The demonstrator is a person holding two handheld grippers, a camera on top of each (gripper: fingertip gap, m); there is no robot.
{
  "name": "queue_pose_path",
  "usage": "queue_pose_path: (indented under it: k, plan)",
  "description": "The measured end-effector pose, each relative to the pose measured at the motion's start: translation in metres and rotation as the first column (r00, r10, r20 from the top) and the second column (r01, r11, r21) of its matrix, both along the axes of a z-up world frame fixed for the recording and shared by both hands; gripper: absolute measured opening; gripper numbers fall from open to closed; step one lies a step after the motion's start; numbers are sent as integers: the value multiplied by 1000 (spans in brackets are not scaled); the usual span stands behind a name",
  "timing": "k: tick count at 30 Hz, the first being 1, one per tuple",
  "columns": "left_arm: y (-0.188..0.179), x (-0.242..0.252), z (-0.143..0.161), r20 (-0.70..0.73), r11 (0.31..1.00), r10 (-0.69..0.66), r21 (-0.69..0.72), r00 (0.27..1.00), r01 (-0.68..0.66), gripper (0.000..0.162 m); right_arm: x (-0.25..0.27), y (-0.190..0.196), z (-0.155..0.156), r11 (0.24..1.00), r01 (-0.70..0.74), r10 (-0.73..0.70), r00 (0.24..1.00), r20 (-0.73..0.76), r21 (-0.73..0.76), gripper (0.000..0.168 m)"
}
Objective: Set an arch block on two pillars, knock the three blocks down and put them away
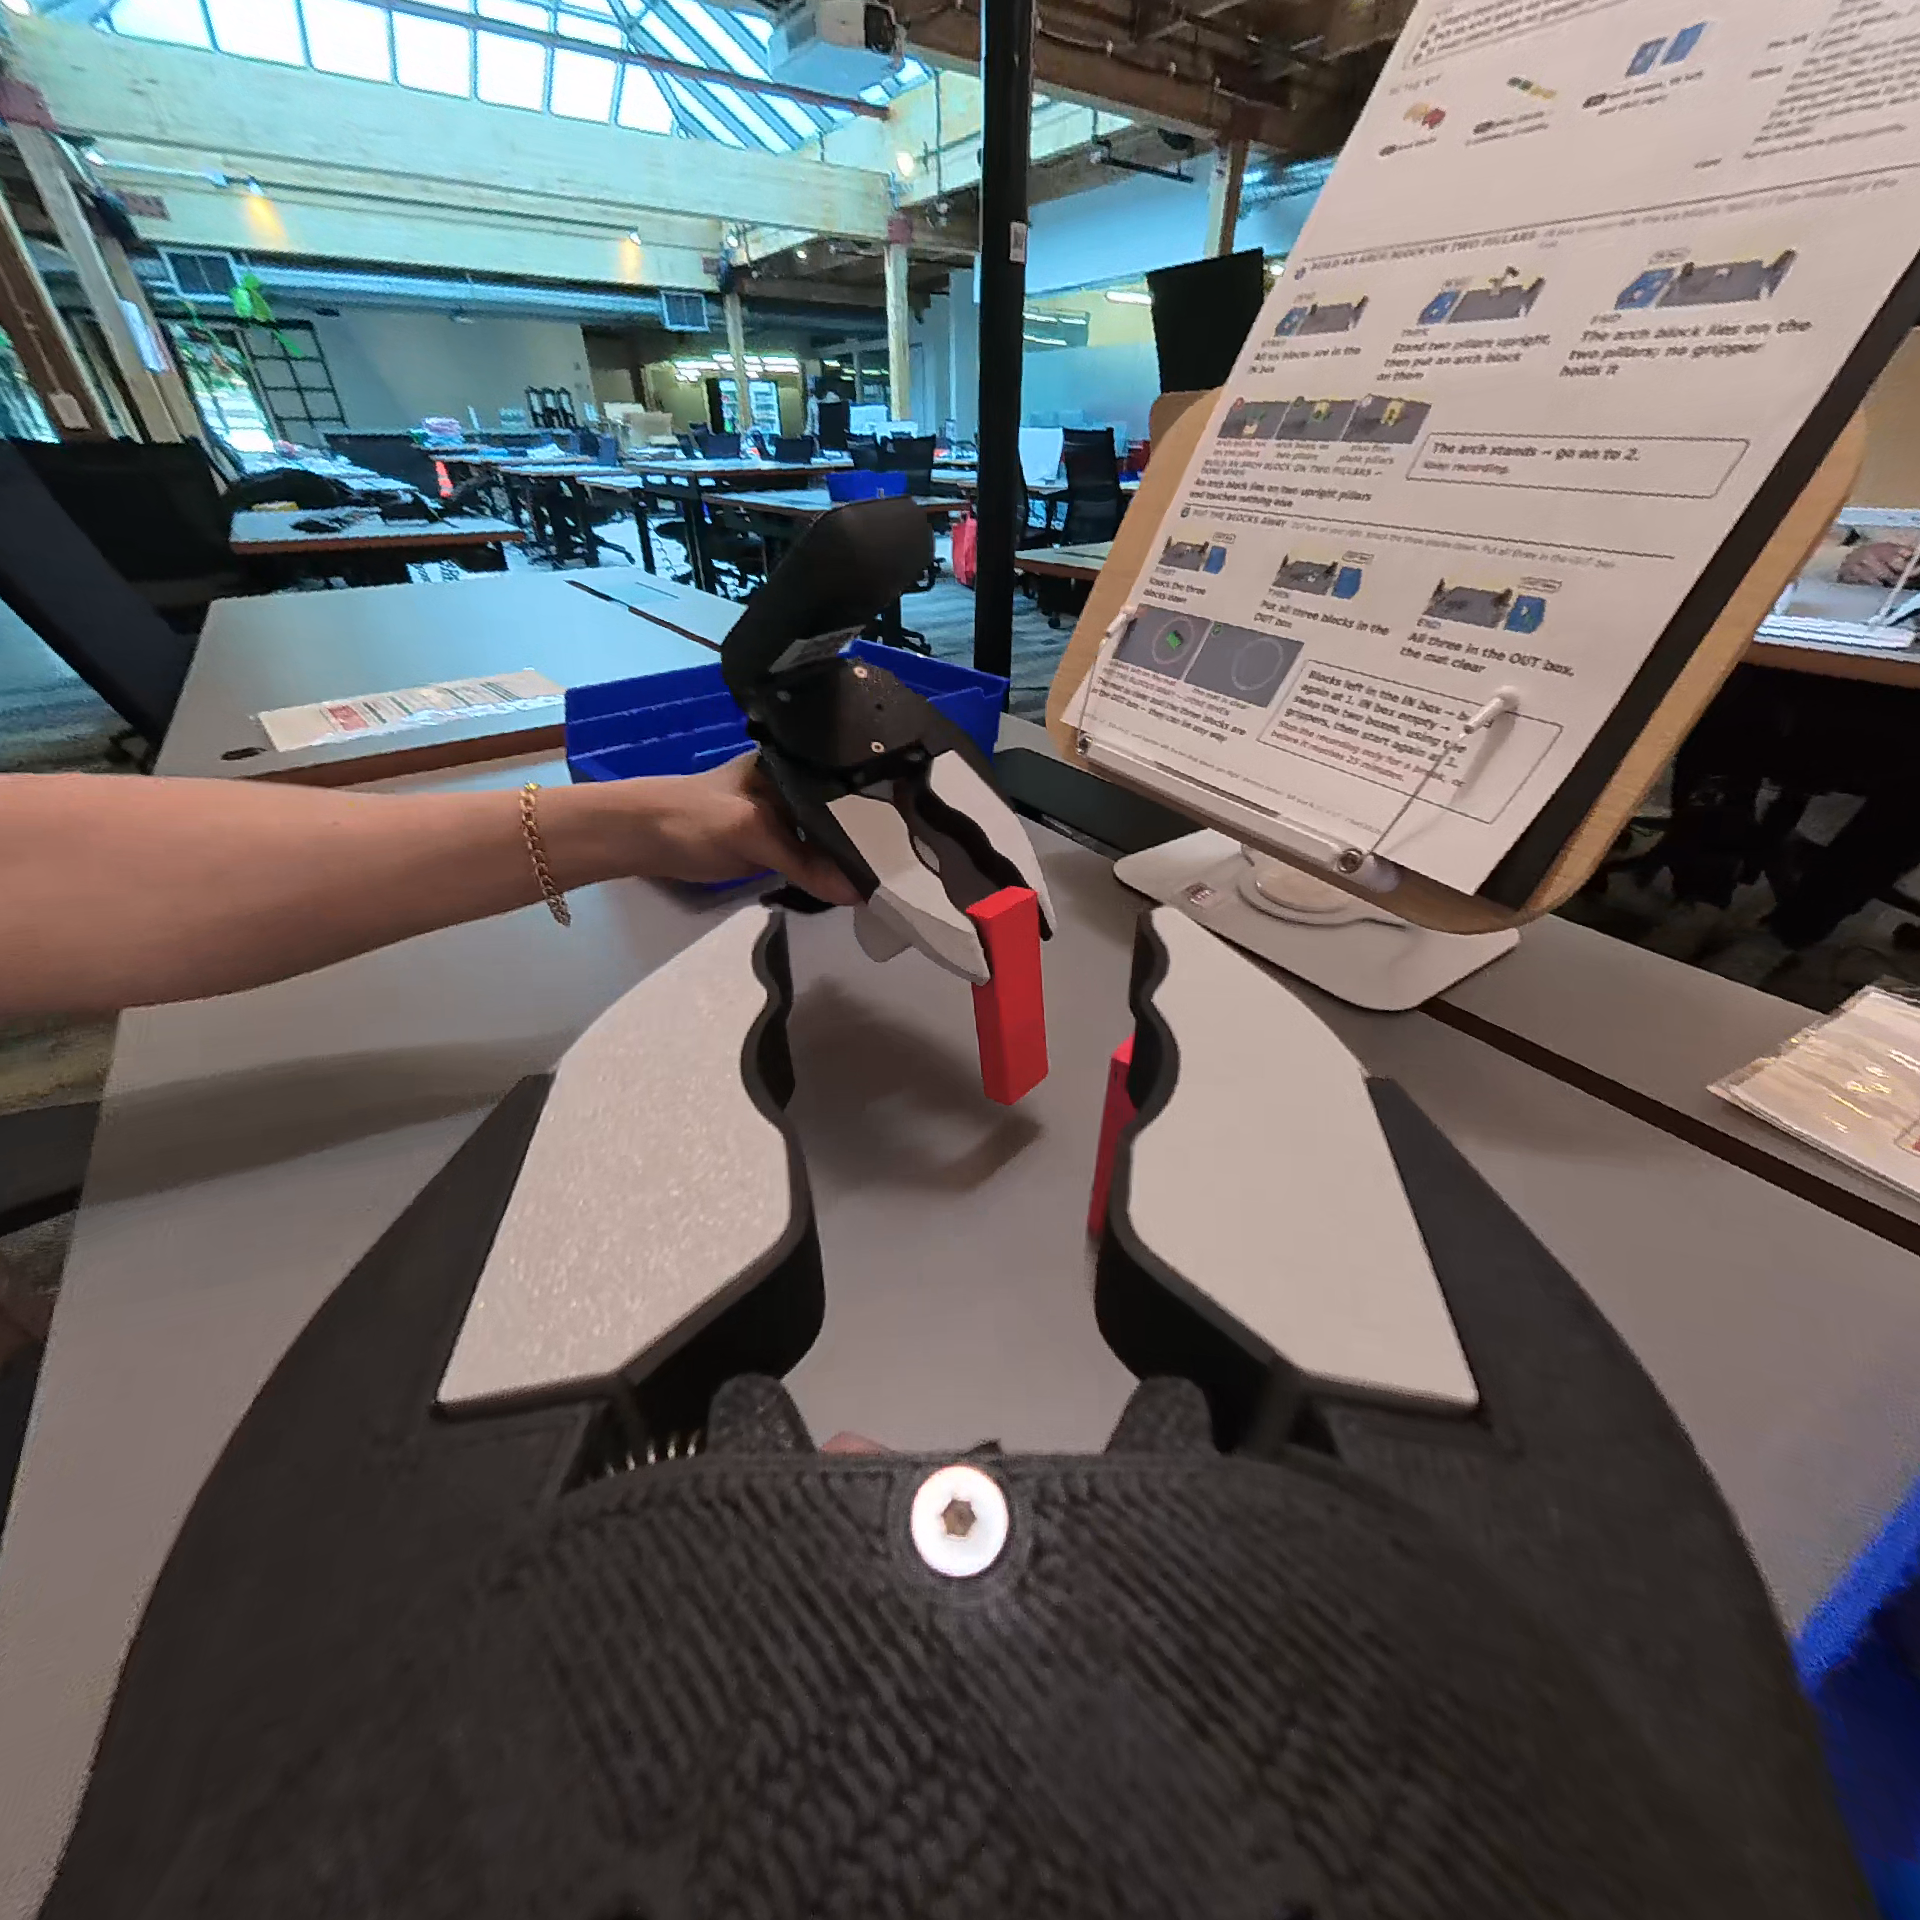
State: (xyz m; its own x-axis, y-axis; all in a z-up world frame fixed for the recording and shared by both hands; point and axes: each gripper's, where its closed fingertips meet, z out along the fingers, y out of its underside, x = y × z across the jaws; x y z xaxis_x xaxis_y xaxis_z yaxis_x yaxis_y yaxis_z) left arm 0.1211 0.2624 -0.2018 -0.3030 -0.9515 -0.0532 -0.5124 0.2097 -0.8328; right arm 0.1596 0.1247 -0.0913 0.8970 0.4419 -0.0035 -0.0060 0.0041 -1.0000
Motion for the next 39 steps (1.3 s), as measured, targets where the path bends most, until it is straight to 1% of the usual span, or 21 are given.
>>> queue_pose_path:
  k: [5, 9, 20, 31, 39]
  plan:
    - [-4, 6, -15, -90, 998, -43, 48, 995, 47, 34, 7, -4, 2, 1000, 8, -8, 1000, -21, 14, 62]
    - [-2, 5, -21, -128, 995, -54, 78, 990, 64, 34, 12, -4, 0, 1000, 21, -20, 1000, -22, 9, 61]
    - [0, 8, -25, -149, 994, -80, 57, 986, 89, 34, 9, -2, -1, 1000, 9, -9, 1000, -15, 8, 60]
    - [-3, 9, -25, -192, 983, -103, 131, 976, 130, 35, 8, 0, -3, 1000, 6, -6, 1000, -18, 4, 60]
    - [2, 7, -26, -182, 988, -92, 105, 979, 112, 35, 4, 1, -4, 1000, -6, 6, 1000, -16, 3, 60]
